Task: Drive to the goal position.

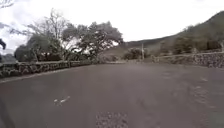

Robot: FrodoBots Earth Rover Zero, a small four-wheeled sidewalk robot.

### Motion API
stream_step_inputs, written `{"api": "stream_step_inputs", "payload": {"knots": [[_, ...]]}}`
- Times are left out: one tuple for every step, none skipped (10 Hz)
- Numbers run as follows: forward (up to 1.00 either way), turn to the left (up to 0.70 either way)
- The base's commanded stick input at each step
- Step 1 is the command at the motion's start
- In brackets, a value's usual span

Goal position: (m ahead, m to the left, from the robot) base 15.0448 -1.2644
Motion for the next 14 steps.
{"api": "stream_step_inputs", "payload": {"knots": [[0.70, 0.00], [0.70, 0.00], [0.70, 0.00], [0.70, 0.00], [0.70, 0.00], [0.70, 0.00], [0.70, 0.00], [0.70, 0.00], [0.70, 0.00], [0.70, 0.00], [0.70, 0.00], [0.70, 0.00], [0.70, 0.00], [0.70, 0.00]]}}
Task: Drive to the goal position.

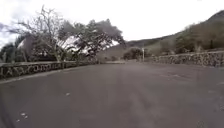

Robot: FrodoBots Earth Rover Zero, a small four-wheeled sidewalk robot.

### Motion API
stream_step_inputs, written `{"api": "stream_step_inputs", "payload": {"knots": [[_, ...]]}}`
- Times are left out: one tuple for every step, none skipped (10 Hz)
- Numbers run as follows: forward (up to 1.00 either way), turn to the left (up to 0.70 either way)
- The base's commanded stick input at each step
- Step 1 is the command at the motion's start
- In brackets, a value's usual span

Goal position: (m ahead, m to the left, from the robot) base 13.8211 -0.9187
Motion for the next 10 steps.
{"api": "stream_step_inputs", "payload": {"knots": [[0.70, 0.00], [0.70, 0.00], [0.70, 0.00], [0.70, 0.00], [0.70, 0.00], [0.70, 0.00], [0.70, 0.00], [0.70, 0.00], [0.70, 0.00], [0.70, 0.00]]}}
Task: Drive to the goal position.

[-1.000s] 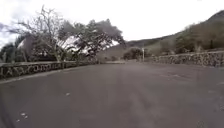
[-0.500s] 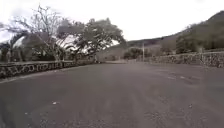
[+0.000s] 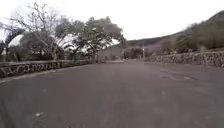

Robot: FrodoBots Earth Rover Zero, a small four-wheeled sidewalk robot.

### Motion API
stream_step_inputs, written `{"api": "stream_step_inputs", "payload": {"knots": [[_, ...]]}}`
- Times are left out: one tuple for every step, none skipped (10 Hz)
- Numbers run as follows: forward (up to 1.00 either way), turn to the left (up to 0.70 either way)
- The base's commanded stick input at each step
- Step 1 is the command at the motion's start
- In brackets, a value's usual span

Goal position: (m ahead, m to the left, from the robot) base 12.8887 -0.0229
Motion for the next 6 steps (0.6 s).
{"api": "stream_step_inputs", "payload": {"knots": [[0.70, 0.00], [0.70, 0.00], [0.70, 0.00], [0.70, 0.00], [0.70, 0.00], [0.70, 0.00]]}}
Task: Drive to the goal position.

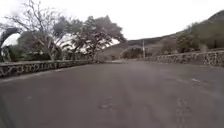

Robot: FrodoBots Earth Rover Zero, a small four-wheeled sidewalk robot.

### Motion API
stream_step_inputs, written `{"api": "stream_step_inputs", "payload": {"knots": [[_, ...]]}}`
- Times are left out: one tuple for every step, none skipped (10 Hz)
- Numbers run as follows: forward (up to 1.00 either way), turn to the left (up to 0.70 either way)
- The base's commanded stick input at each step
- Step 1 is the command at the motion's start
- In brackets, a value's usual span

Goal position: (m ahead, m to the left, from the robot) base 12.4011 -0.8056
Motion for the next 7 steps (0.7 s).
{"api": "stream_step_inputs", "payload": {"knots": [[0.70, 0.00], [0.70, 0.00], [0.70, 0.00], [0.70, 0.00], [0.70, 0.00], [0.70, 0.00], [0.70, 0.00]]}}
